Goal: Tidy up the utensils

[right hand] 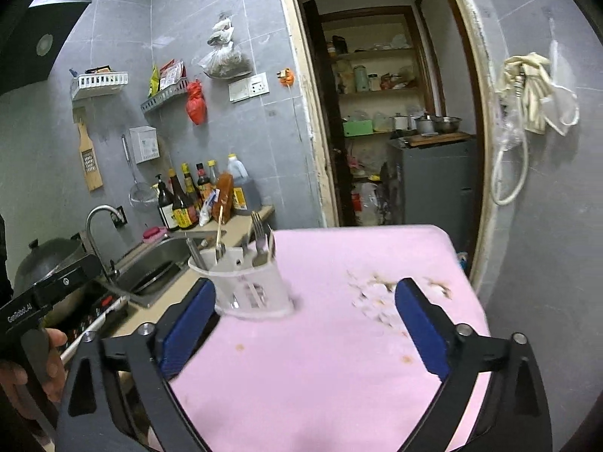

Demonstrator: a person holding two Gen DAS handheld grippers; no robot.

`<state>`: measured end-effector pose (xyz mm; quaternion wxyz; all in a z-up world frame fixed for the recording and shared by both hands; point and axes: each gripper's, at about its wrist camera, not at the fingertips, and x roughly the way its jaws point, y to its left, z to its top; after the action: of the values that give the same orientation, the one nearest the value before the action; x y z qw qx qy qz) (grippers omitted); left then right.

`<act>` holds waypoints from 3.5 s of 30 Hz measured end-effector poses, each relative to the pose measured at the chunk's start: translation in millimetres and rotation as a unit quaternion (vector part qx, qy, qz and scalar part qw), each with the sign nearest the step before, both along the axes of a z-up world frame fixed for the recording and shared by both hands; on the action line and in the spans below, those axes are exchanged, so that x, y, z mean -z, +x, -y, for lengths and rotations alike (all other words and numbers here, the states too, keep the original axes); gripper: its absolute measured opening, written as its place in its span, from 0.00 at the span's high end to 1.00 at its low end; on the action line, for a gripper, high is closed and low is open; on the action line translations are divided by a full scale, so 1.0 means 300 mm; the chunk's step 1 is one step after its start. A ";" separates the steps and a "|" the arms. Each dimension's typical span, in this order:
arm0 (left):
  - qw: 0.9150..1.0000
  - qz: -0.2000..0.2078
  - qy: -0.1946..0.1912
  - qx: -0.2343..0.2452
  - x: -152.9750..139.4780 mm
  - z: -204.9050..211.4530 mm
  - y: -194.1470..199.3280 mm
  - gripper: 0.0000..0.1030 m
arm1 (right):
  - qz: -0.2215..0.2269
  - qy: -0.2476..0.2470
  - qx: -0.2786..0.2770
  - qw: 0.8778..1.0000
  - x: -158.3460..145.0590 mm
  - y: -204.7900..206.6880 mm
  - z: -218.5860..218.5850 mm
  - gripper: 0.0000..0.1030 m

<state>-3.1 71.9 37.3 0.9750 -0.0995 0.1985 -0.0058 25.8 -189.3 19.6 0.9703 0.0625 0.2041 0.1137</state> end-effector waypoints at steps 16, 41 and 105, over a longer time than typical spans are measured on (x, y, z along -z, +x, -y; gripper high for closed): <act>0.999 0.007 0.039 0.002 0.080 0.145 -0.268 0.00 | 0.022 -0.028 0.022 0.999 0.027 -0.301 0.090 0.01; 0.999 0.004 0.036 -0.005 0.090 0.115 -0.296 0.00 | 0.014 -0.028 0.017 0.999 0.033 -0.315 0.053 0.01; 0.999 0.004 0.036 -0.007 0.092 0.092 -0.291 0.00 | 0.010 -0.024 0.019 0.999 0.043 -0.312 0.056 0.01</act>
<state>-90.4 44.4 9.7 0.9787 -0.0657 0.1944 0.0078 -68.0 -206.1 6.6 0.9755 0.0418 0.1960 0.0908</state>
